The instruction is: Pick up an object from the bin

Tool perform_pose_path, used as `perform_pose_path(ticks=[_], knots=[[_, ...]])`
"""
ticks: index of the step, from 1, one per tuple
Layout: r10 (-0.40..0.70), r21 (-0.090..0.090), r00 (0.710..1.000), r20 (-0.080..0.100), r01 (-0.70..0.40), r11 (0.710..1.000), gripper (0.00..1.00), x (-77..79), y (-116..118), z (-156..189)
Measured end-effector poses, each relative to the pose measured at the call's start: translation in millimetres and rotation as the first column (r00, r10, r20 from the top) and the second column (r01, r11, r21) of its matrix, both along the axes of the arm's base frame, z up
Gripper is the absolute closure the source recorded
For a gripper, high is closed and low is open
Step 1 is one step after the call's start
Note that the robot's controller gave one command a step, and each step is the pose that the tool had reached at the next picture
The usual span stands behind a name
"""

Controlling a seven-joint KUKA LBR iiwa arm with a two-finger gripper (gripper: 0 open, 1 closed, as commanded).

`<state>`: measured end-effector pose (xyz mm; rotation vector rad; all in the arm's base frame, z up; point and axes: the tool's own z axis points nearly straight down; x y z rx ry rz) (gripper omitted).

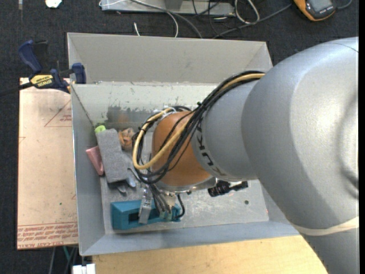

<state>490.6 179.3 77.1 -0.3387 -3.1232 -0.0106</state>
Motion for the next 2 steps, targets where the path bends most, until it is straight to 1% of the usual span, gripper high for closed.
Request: perform_pose_path(ticks=[2], knots=[[0.002, 0.003, 1.0, 0.0, -0.002, 1.0, 1.0, -0.9, -0.8, -1.6]])
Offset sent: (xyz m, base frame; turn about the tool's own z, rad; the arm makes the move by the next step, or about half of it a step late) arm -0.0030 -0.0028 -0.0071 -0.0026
